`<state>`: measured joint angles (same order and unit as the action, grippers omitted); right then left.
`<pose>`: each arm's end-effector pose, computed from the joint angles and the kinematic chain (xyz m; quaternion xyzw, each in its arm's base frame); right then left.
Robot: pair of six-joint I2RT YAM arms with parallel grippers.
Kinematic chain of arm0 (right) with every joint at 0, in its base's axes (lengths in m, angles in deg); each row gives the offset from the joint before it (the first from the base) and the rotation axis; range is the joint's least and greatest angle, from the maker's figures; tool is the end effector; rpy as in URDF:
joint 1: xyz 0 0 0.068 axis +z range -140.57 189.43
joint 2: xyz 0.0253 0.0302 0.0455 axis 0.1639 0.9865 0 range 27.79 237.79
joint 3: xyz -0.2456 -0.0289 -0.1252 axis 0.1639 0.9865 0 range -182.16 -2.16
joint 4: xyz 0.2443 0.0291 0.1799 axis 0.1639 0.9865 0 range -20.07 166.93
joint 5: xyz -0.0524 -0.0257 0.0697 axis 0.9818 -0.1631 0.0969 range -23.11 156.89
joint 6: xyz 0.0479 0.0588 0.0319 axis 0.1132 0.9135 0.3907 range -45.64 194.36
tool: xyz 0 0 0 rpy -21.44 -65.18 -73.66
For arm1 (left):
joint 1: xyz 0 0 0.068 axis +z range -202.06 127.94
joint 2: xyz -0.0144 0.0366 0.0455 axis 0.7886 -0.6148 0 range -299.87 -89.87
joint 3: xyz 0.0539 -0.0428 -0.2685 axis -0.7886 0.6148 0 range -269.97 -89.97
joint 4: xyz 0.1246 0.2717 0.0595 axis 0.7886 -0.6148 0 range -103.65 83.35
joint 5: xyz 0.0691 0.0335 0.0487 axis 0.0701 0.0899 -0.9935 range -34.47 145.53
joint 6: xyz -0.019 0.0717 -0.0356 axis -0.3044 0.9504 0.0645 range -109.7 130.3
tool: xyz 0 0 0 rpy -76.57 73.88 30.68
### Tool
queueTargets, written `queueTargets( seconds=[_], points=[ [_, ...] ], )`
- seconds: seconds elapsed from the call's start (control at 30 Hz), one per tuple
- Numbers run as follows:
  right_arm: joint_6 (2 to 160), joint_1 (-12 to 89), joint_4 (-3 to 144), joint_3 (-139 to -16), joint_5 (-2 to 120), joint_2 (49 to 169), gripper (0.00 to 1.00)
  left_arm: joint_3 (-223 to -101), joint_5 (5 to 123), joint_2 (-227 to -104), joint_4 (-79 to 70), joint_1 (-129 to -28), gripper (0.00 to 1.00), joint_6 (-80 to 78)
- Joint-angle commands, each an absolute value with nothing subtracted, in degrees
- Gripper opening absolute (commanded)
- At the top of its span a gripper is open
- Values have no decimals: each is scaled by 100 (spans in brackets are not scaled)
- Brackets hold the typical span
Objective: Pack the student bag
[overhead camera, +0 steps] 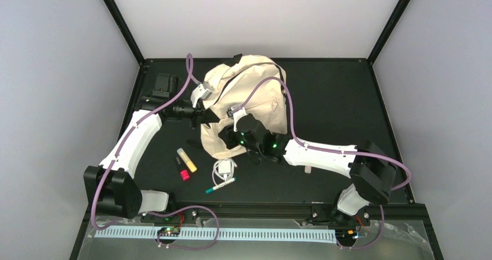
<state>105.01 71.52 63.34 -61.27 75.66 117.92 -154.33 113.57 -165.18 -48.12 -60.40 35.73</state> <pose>0.2121 0.3771 0.2237 -0.1872 0.8181 0.3464 0.4191 0.3049 -0.1062 0.2882 0.3900 0.7468 -0.4123 0.3467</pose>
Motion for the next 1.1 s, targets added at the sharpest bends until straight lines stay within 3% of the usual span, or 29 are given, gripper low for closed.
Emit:
queueTargets(
  seconds=[0.0, 0.17, 0.3, 0.67, 1.07],
  points=[
    [10684, 7183, 6453, -6294, 8444, 11885, 26, -15466, 11834, -16396, -4752, -6085, 2, 3612],
    [10573, 7181, 6341, -6269, 8390, 11907, 9, -15474, 11854, -16397, -4802, -6089, 2, 3699],
    [10498, 7175, 6461, -6183, 8512, 11795, 1, -15510, 11872, -16400, -4844, -6087, 2, 3726],
    [10224, 6539, 6795, -5263, 8947, 10619, 1, -15615, 11687, -16388, -5147, -6085, 2, 4121],
    [10248, 4527, 7576, -4044, 8548, 9001, 1, -15642, 11489, -16361, -5161, -6086, 2, 4186]
  ],
)
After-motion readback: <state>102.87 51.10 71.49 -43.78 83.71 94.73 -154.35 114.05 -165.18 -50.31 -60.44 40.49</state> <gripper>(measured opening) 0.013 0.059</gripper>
